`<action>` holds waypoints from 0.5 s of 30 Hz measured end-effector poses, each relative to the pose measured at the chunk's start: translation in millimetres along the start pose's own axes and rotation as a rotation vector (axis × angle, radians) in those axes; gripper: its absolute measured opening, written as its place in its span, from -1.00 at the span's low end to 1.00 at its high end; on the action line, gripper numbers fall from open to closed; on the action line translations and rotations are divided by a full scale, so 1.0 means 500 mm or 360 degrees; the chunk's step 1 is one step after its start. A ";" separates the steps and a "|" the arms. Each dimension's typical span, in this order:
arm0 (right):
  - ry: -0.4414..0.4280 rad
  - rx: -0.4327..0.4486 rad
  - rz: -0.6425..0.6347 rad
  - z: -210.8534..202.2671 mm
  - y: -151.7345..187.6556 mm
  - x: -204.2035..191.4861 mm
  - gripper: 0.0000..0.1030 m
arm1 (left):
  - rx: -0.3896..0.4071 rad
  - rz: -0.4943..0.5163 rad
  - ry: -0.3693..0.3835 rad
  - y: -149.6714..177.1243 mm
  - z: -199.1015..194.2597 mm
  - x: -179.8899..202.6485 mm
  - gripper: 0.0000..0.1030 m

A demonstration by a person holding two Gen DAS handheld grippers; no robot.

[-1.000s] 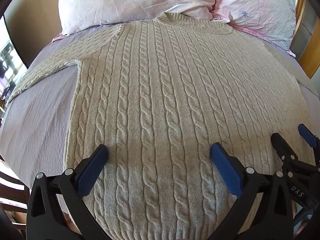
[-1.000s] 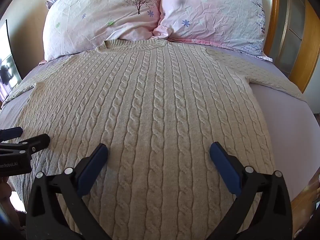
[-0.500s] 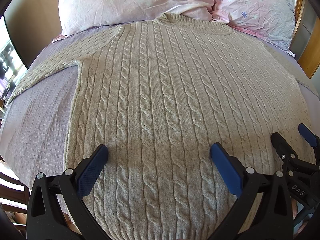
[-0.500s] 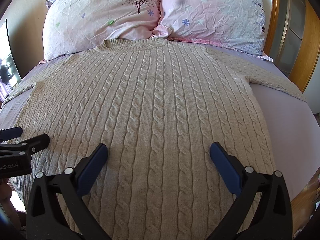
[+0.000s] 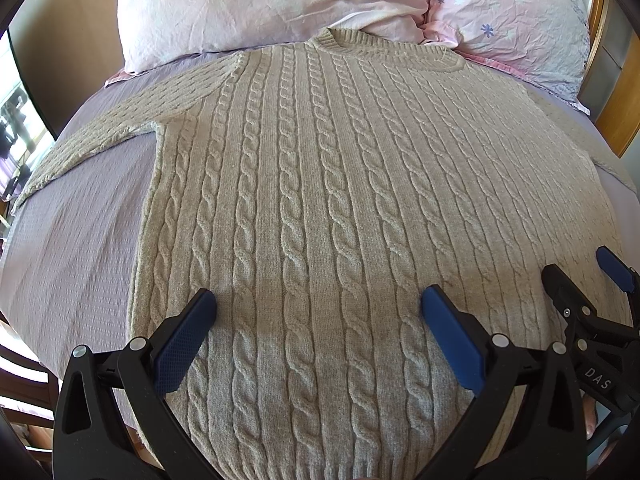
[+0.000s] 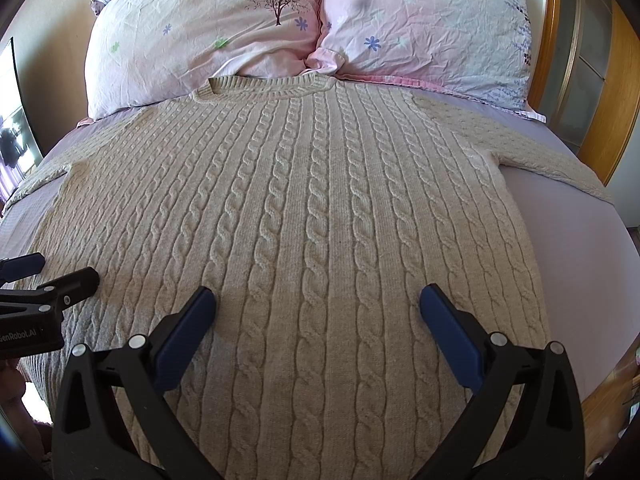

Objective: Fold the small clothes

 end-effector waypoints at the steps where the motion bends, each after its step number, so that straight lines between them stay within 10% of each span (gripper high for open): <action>1: 0.0000 0.0000 0.0000 0.000 0.000 0.000 0.97 | 0.0000 0.0000 0.0000 0.000 0.000 0.000 0.97; 15: 0.0001 -0.0003 0.0000 0.001 0.001 -0.001 0.97 | 0.0005 0.0000 -0.0001 0.001 -0.002 0.004 0.97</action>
Point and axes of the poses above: each gripper's, at about its wrist camera, not at the fingertips, and z roughly the way its jaws point, x to its right, y to its underside, the point moved 10 cm from there along z, roughly the way its jaws point, and after that the axes turned 5 degrees about z, right-handed, at the moved point
